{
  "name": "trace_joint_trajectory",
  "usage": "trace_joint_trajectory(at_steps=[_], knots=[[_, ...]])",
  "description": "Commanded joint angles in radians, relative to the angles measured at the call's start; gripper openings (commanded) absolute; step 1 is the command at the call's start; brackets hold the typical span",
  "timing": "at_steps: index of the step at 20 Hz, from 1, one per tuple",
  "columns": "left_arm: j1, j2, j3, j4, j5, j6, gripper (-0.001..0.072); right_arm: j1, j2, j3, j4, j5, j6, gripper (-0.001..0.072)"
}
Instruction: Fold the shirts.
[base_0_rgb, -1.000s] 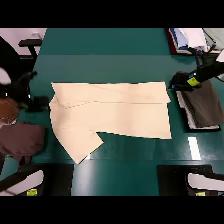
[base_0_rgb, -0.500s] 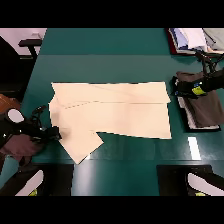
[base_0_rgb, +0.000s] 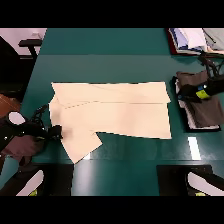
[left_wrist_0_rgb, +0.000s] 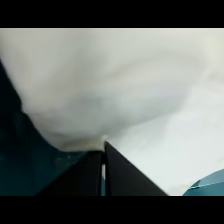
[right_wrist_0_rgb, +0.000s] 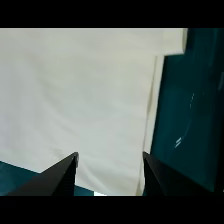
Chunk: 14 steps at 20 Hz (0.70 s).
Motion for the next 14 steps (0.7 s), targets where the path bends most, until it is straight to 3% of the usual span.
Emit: trace_joint_trajectory(at_steps=[1,2,3,6,10,13,14], knots=[[0.000,0.035,0.040,-0.011,-0.039,0.021,0.0021,-0.119,0.063,-0.175,-0.015,0.051,-0.015,0.0484],[0.000,0.070,0.050,-0.011,-0.040,0.021,0.0021,-0.167,0.088,-0.264,-0.014,0.051,-0.027,0.0512],[0.000,0.098,0.058,-0.011,-0.041,0.021,0.0022,-0.219,0.107,-0.359,-0.010,0.049,-0.032,0.0593],[0.000,0.141,0.068,-0.018,-0.064,0.013,0.0021,-0.327,0.122,-0.588,0.080,-0.013,-0.087,0.0569],[0.000,0.142,0.067,-0.034,-0.064,0.013,0.0022,-0.272,0.063,-0.710,0.254,-0.142,-0.135,0.0544],[0.000,0.142,0.067,-0.037,-0.065,0.014,0.0022,-0.151,-0.008,-0.657,0.295,-0.228,-0.137,0.0424],[0.000,0.142,0.068,-0.035,-0.070,0.015,0.0022,-0.117,-0.021,-0.624,0.288,-0.237,-0.136,0.0333]])
